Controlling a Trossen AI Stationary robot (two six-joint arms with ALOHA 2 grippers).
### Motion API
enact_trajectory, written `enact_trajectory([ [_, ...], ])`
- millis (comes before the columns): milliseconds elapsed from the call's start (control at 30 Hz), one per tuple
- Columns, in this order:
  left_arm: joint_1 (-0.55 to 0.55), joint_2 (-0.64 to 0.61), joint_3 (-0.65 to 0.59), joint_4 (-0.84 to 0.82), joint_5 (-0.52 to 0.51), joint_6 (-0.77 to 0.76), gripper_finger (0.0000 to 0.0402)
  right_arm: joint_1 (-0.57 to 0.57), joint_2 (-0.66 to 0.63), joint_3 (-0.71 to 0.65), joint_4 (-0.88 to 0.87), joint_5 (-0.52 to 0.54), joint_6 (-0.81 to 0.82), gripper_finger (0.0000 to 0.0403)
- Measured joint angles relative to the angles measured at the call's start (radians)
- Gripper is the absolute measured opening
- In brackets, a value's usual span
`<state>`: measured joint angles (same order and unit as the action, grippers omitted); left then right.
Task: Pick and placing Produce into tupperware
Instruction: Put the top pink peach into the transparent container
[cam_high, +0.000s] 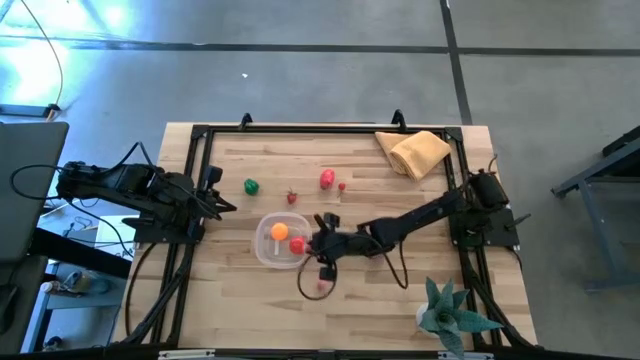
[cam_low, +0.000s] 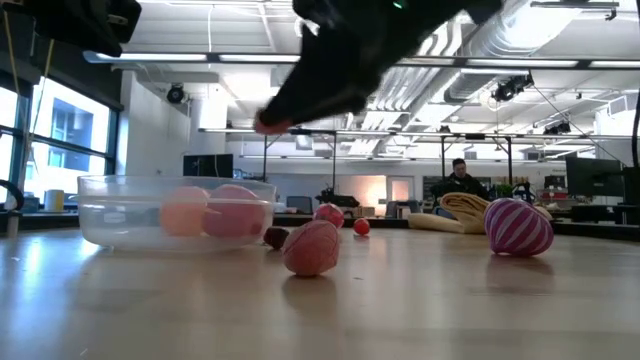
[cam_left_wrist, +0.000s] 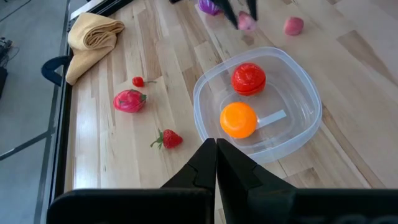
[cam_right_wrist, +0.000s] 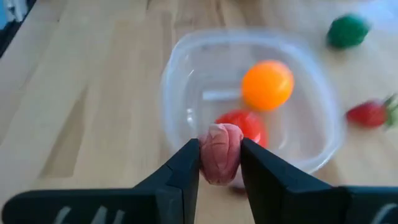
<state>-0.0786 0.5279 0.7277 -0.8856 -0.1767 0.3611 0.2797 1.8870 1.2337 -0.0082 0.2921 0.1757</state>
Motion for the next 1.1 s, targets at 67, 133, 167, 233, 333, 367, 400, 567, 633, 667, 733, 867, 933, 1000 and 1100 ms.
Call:
enact_trajectory([
  [67, 0.000, 0.000, 0.000, 0.000, 0.000, 0.000, 0.0003, -0.029, 0.006, 0.047, -0.026, -0.006, -0.026, 0.0094],
  [133, 0.000, 0.000, 0.000, 0.000, 0.000, 0.000, 0.0003, -0.061, 0.018, 0.089, -0.055, -0.037, -0.050, 0.0094],
  [167, 0.000, 0.000, 0.000, 0.000, 0.000, 0.000, 0.0003, -0.077, 0.028, 0.108, -0.064, -0.049, -0.062, 0.0094],
  [233, 0.000, 0.000, 0.000, 0.000, 0.000, 0.000, 0.0003, -0.109, 0.051, 0.142, -0.075, -0.084, -0.079, 0.0094],
  [333, 0.000, 0.000, 0.000, 0.000, 0.000, 0.000, 0.0003, -0.150, 0.095, 0.181, -0.091, -0.128, -0.079, 0.0094],
  [367, 0.000, 0.000, 0.000, 0.000, 0.000, 0.000, 0.0003, -0.162, 0.111, 0.190, -0.100, -0.144, -0.079, 0.0094],
  [400, 0.000, 0.000, 0.000, 0.000, 0.000, 0.000, 0.0003, -0.171, 0.128, 0.197, -0.109, -0.156, -0.079, 0.0094],
  [567, 0.000, 0.000, 0.000, 0.000, 0.000, 0.000, 0.0003, -0.195, 0.190, 0.239, -0.114, -0.199, -0.073, 0.0094],
  [633, 0.000, 0.000, 0.000, 0.000, 0.000, 0.000, 0.0003, -0.197, 0.211, 0.246, -0.131, -0.206, -0.072, 0.0094],
  [667, 0.000, 0.000, 0.000, 0.000, 0.000, 0.000, 0.0003, -0.198, 0.221, 0.248, -0.135, -0.206, -0.072, 0.0094],
  [733, 0.000, 0.000, 0.000, 0.000, 0.000, 0.000, 0.0003, -0.197, 0.230, 0.252, -0.134, -0.205, -0.072, 0.0094],
  [867, 0.000, 0.000, 0.000, 0.000, 0.000, 0.000, 0.0003, -0.201, 0.246, 0.253, -0.143, -0.194, -0.072, 0.0094],
  [933, 0.000, 0.000, 0.000, 0.000, 0.000, 0.000, 0.0003, -0.203, 0.254, 0.253, -0.138, -0.195, -0.073, 0.0094],
  [1000, 0.000, 0.000, 0.000, 0.000, 0.000, 0.000, 0.0003, -0.203, 0.260, 0.253, -0.137, -0.195, -0.076, 0.0094],
  [1100, 0.000, 0.000, 0.000, 0.000, 0.000, 0.000, 0.0003, -0.204, 0.273, 0.253, -0.136, -0.195, -0.079, 0.0094],
])
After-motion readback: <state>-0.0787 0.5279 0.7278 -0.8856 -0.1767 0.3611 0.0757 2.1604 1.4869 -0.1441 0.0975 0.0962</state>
